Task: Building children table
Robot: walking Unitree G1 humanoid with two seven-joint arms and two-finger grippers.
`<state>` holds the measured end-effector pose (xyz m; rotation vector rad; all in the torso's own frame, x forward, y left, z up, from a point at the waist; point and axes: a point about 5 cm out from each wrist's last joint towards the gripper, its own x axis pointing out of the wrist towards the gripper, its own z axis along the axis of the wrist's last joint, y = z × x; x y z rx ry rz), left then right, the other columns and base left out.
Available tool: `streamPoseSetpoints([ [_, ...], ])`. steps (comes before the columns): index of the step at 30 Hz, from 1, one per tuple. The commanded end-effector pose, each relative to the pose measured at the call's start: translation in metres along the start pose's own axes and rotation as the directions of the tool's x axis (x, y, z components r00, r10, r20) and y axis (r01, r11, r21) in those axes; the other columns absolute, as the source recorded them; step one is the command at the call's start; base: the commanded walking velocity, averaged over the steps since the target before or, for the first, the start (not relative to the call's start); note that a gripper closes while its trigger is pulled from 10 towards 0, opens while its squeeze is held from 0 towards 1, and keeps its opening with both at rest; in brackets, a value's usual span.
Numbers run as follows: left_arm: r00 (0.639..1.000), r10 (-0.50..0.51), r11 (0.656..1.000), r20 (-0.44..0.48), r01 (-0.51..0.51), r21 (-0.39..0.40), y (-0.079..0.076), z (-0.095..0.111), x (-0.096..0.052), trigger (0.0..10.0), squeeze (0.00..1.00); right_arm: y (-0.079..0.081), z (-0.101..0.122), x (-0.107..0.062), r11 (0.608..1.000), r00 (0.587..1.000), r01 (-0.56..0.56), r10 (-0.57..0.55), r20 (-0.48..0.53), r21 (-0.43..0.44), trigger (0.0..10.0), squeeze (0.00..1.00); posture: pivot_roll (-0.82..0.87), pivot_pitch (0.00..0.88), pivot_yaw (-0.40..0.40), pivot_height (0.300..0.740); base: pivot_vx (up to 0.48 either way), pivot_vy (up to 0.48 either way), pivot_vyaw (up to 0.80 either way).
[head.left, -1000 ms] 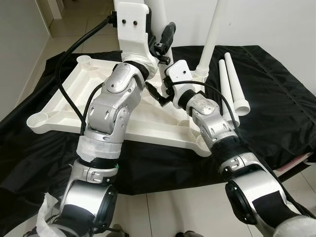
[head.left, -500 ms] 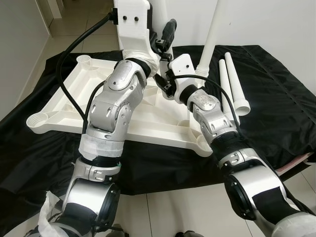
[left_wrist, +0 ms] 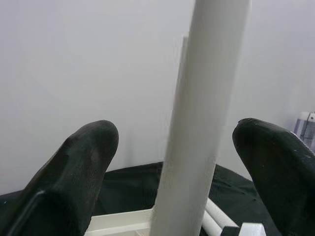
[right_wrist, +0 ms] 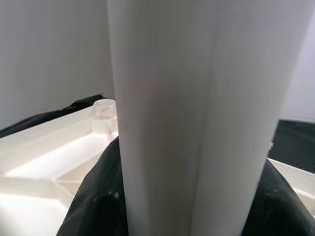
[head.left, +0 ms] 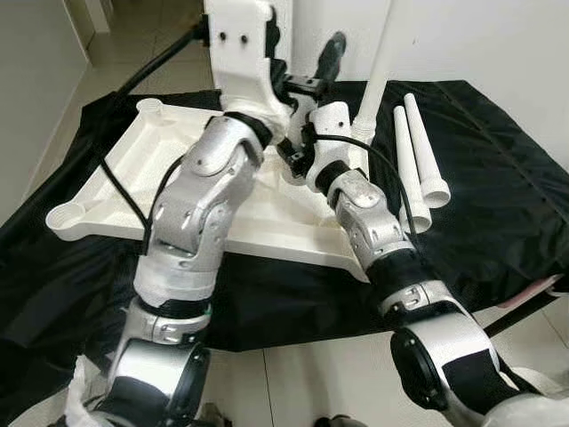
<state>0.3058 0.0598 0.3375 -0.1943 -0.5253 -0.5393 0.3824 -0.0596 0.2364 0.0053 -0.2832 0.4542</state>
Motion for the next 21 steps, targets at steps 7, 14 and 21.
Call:
streamPoseSetpoints([
  [7, 0.993, -0.115, 0.993, -0.036, 0.115, -0.005, 0.001, -0.014, -0.011, 10.0, 0.00, -0.019, -0.005, -0.016, 0.991, 0.993, 0.118, -0.119, 0.007, 0.068, 10.0, 0.00, -0.01, 0.123, -0.010, 0.740, 0.000, 0.000, 0.00],
  [14, 0.996, 0.014, 1.000, -0.086, -0.016, -0.015, 0.021, -0.028, -0.022, 10.0, 0.00, -0.030, -0.005, -0.039, 0.986, 0.987, 0.158, -0.160, 0.032, 0.051, 10.0, 0.00, -0.03, 0.119, -0.015, 0.740, 0.000, 0.000, 0.00],
  [21, 0.986, 0.096, 0.995, -0.139, -0.092, 0.039, 0.031, -0.041, -0.036, 10.0, 0.00, -0.030, -0.007, -0.058, 0.989, 0.988, 0.147, -0.147, 0.049, 0.003, 10.0, 0.00, -0.03, 0.102, 0.023, 0.740, 0.000, 0.000, 0.00],
])
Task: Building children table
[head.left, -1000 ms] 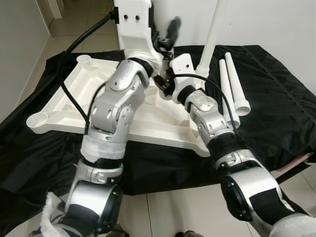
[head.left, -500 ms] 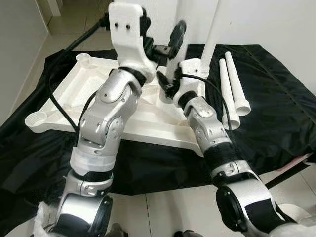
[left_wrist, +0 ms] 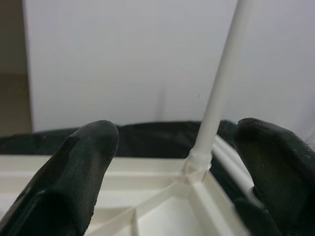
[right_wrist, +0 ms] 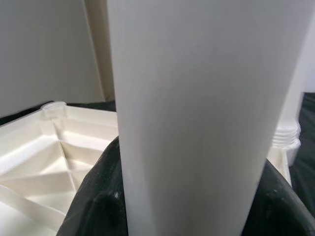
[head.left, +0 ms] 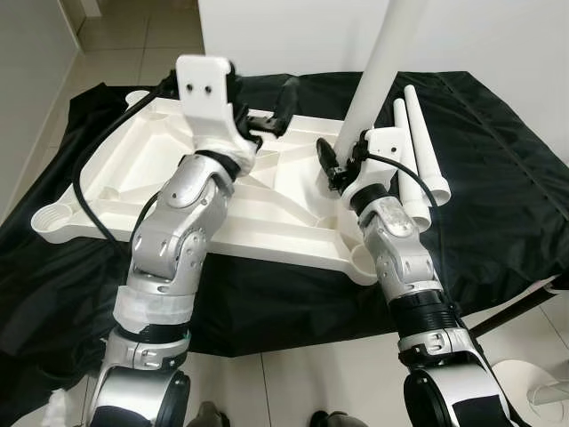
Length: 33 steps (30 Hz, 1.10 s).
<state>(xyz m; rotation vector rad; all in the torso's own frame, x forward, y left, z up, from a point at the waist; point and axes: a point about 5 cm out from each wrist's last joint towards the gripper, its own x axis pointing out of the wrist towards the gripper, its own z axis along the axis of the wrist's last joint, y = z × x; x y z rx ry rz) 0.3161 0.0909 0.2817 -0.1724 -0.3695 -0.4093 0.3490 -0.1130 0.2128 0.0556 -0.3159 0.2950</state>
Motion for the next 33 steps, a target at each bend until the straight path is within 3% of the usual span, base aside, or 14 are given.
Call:
streamPoseSetpoints([
  [1, 1.000, -0.015, 0.999, -0.011, 0.015, 0.038, 0.000, -0.001, -0.004, 10.0, 0.00, 0.002, 0.004, -0.006, 0.998, 0.999, -0.028, 0.029, 0.014, -0.053, 10.0, 0.00, -0.03, 0.099, 0.056, 0.740, 0.000, 0.000, 0.00],
  [8, 0.999, 0.006, 0.999, -0.038, -0.004, 0.037, 0.005, 0.000, -0.006, 10.0, 0.00, 0.003, 0.007, -0.019, 0.992, 0.997, -0.068, 0.070, 0.014, -0.111, 10.0, 0.00, -0.02, 0.100, 0.098, 0.740, 0.000, 0.000, 0.00],
  [9, 0.998, -0.002, 0.994, -0.055, 0.008, 0.106, 0.005, -0.006, -0.009, 10.0, 0.00, 0.008, 0.007, -0.025, 0.988, 0.989, -0.142, 0.144, 0.034, -0.061, 10.0, 0.00, -0.02, 0.103, 0.092, 0.740, 0.000, 0.000, 0.00],
  [14, 0.996, -0.037, 0.997, -0.086, 0.043, 0.069, 0.003, -0.021, -0.016, 10.0, 0.00, 0.009, 0.004, -0.029, 0.990, 0.992, -0.115, 0.119, 0.044, -0.082, 10.0, 0.00, -0.02, 0.112, 0.064, 0.740, 0.000, 0.000, 0.00],
  [15, 0.992, -0.059, 0.998, -0.108, 0.060, 0.011, 0.000, -0.030, -0.021, 10.0, 0.00, 0.010, 0.002, -0.032, 0.991, 0.993, -0.111, 0.113, 0.036, -0.074, 10.0, 0.00, -0.02, 0.116, 0.049, 0.740, 0.000, 0.000, 0.00],
  [20, 0.988, -0.062, 0.998, -0.144, 0.064, 0.009, -0.006, -0.045, -0.030, 10.0, 0.00, 0.012, -0.003, -0.035, 0.993, 0.995, -0.094, 0.095, 0.018, -0.067, 10.0, 0.00, -0.03, 0.118, 0.040, 0.740, 0.000, 0.000, 0.00],
  [33, 0.977, -0.131, 0.984, -0.166, 0.148, 0.095, -0.013, -0.048, -0.041, 10.0, 0.00, 0.009, 0.002, -0.041, 0.994, 0.999, -0.037, 0.039, 0.024, -0.106, 10.0, 0.00, -0.02, 0.100, 0.018, 0.740, 0.000, 0.000, 0.00],
])
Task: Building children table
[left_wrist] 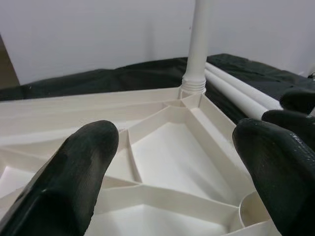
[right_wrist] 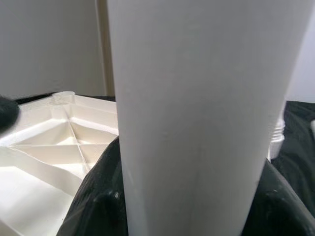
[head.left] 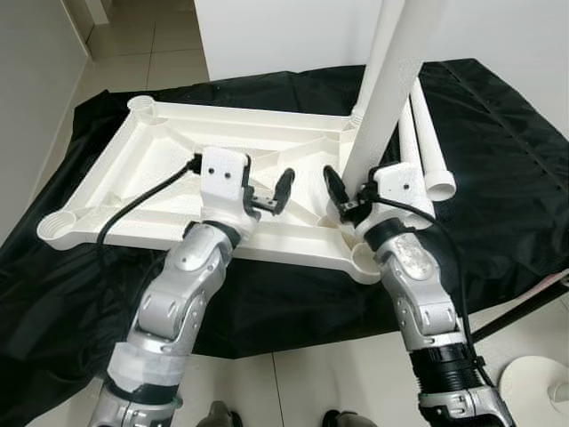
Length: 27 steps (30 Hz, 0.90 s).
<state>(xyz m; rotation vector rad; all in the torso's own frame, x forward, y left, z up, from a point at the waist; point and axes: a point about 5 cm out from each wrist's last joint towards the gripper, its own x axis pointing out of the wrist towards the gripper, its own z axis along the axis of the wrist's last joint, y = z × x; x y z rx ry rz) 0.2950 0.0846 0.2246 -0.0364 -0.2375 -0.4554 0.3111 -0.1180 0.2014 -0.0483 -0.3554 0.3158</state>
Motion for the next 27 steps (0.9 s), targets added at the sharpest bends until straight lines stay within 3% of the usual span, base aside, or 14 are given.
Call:
streamPoseSetpoints([
  [1, 0.996, -0.084, 0.996, 0.001, 0.084, 0.019, -0.004, -0.001, -0.003, 10.0, 0.00, 0.003, 0.001, -0.001, 1.000, 1.000, 0.000, 0.000, 0.003, -0.003, 10.0, 0.00, -0.02, 0.100, 0.018, 0.740, 0.000, 0.000, 0.00],
  [11, 0.993, -0.119, 0.991, -0.011, 0.120, 0.066, -0.009, -0.010, -0.014, 10.0, 0.00, 0.009, -0.008, -0.009, 1.000, 0.999, -0.018, 0.018, -0.037, -0.013, 10.0, 0.00, -0.02, 0.100, 0.008, 0.740, 0.000, 0.000, 0.00],
  [27, 0.971, -0.237, 0.967, -0.015, 0.237, 0.093, -0.019, -0.015, -0.023, 10.0, 0.00, 0.000, -0.011, -0.023, 0.998, 0.998, -0.024, 0.021, -0.053, -0.052, 10.0, 0.00, -0.03, 0.086, -0.006, 0.740, 0.000, 0.000, 0.00],
])
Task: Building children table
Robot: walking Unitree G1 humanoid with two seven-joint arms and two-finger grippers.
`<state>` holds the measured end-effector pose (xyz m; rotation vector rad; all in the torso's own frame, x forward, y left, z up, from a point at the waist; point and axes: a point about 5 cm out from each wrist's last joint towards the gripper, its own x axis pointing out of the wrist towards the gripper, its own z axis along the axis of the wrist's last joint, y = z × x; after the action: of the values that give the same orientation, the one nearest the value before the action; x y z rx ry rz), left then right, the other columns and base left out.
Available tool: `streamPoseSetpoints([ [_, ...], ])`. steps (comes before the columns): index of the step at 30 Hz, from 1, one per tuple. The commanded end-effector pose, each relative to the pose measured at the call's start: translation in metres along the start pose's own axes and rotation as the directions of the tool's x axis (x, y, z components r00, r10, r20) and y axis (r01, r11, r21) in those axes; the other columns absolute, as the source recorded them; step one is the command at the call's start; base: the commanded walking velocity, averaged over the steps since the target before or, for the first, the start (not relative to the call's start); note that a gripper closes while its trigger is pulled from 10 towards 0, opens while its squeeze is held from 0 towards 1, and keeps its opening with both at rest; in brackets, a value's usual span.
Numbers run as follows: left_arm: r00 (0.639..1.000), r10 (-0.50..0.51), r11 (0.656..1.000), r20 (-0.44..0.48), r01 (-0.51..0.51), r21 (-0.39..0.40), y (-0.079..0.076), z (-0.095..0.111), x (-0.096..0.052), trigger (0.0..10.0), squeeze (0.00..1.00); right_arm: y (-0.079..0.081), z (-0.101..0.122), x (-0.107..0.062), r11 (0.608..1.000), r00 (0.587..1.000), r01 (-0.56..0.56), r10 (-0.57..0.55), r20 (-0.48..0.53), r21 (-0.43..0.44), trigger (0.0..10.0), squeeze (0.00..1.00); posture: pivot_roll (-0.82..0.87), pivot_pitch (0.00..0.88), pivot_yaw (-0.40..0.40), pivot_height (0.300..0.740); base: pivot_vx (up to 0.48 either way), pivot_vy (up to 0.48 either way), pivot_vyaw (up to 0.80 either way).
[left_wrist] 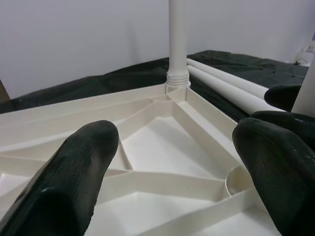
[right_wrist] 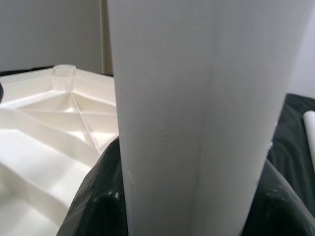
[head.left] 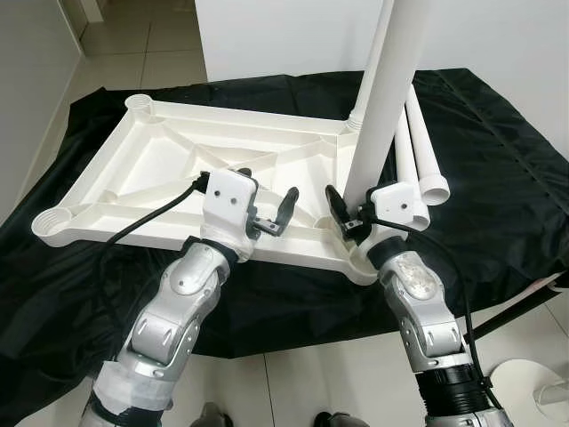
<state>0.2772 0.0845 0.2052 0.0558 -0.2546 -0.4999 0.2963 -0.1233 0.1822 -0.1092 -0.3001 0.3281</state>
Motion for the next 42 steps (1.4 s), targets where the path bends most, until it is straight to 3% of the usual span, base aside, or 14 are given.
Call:
streamPoseSetpoints([
  [1, 0.982, -0.187, 0.982, 0.007, 0.187, 0.009, -0.011, 0.000, -0.003, 10.0, 0.00, -0.002, 0.001, -0.003, 1.000, 1.000, 0.001, -0.001, 0.008, -0.006, 10.0, 0.00, -0.03, 0.086, -0.006, 0.740, 0.000, 0.000, 0.00],
  [15, 0.942, -0.329, 0.942, -0.059, 0.332, 0.049, -0.031, -0.015, -0.023, 10.0, 0.00, 0.001, -0.015, -0.016, 1.000, 1.000, -0.008, 0.008, -0.015, 0.005, 10.0, 0.00, -0.02, 0.082, -0.009, 0.740, 0.000, 0.000, 0.00],
  [42, 0.945, -0.318, 0.946, -0.074, 0.322, 0.048, -0.023, -0.011, -0.028, 10.0, 0.00, -0.002, -0.034, -0.040, 1.000, 0.999, 0.001, -0.002, -0.049, -0.016, 10.0, 0.00, 0.00, 0.124, 0.009, 0.740, 0.000, 0.000, 0.00],
])
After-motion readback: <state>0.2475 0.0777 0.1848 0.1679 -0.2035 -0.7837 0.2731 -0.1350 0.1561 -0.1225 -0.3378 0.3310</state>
